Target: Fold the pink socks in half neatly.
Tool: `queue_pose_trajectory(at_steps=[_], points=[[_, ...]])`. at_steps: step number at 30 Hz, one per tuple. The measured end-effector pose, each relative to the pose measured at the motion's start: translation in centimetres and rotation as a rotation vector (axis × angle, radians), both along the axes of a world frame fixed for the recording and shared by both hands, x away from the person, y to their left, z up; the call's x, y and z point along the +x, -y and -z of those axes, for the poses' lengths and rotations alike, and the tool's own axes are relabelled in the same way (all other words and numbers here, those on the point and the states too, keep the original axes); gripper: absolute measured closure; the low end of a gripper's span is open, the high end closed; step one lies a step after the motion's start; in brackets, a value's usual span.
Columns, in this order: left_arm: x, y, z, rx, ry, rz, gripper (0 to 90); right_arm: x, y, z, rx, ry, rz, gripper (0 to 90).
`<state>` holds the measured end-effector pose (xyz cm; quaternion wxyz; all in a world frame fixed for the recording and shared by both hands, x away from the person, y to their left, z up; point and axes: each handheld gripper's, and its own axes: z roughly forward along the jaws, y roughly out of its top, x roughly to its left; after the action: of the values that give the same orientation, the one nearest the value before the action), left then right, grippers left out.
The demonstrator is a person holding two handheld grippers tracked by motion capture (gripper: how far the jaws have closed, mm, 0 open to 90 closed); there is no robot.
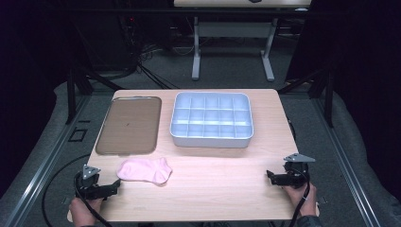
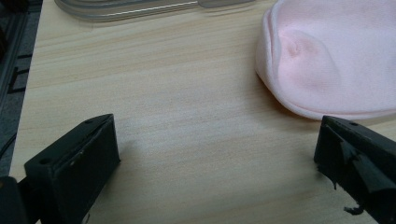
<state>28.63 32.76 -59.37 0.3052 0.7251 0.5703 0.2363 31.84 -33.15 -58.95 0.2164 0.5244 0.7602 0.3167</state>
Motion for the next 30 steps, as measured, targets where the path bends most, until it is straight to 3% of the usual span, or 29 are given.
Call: queue_pose_trajectory(at_steps=[30], points=[[-0.14,-0.08,-0.08,-0.003,-0.006,-0.009,0.0,0.06,-0.23,0.01,0.005,0.009,-0.025,1.4]])
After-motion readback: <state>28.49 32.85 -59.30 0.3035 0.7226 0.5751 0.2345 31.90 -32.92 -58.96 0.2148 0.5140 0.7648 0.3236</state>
